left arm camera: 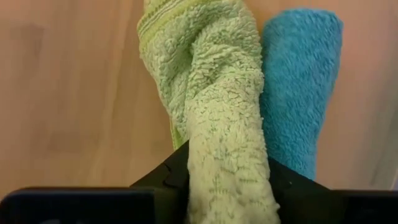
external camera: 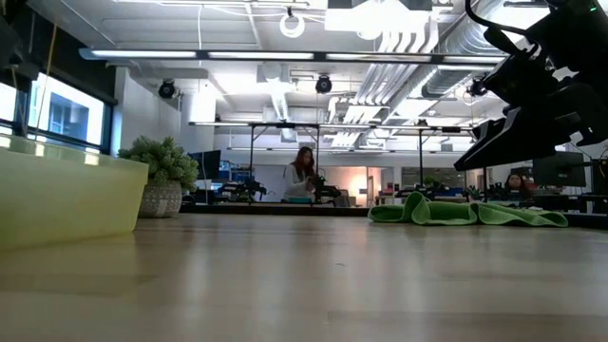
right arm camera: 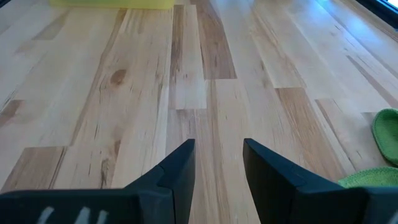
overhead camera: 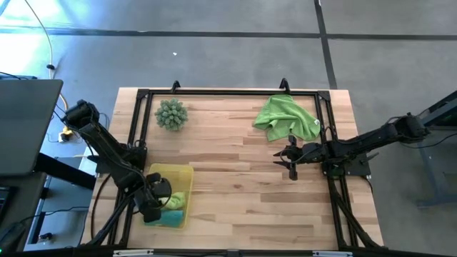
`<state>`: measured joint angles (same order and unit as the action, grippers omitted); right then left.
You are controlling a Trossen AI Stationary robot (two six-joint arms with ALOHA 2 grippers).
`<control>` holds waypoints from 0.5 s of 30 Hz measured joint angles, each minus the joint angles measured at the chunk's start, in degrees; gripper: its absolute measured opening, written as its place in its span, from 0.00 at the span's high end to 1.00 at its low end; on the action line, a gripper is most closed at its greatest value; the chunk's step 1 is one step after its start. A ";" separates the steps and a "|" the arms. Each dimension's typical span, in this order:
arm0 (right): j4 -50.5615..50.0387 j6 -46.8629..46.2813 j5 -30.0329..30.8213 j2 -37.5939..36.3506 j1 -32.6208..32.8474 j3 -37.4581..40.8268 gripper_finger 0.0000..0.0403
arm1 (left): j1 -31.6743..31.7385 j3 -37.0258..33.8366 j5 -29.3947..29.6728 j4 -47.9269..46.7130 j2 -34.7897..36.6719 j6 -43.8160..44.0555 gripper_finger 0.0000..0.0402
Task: Roll microfiber towels into tight, uniform cylinder then place into a basket
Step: Put the light green towel into the yellow bin
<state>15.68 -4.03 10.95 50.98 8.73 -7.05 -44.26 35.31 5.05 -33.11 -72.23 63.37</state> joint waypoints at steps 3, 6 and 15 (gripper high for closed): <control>0.00 0.00 0.00 0.00 0.00 0.00 0.68 | 1.09 0.00 0.10 0.01 0.00 -0.55 0.72; 0.00 0.00 0.01 0.00 0.00 0.00 0.68 | 2.31 0.00 0.12 0.07 0.00 -1.47 0.68; -0.02 0.00 0.01 0.00 0.00 0.00 0.68 | 4.14 0.00 -0.23 0.48 0.00 0.68 0.64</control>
<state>15.66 -4.03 10.96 50.98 8.73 -7.05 -40.12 35.31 4.83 -32.63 -72.23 64.05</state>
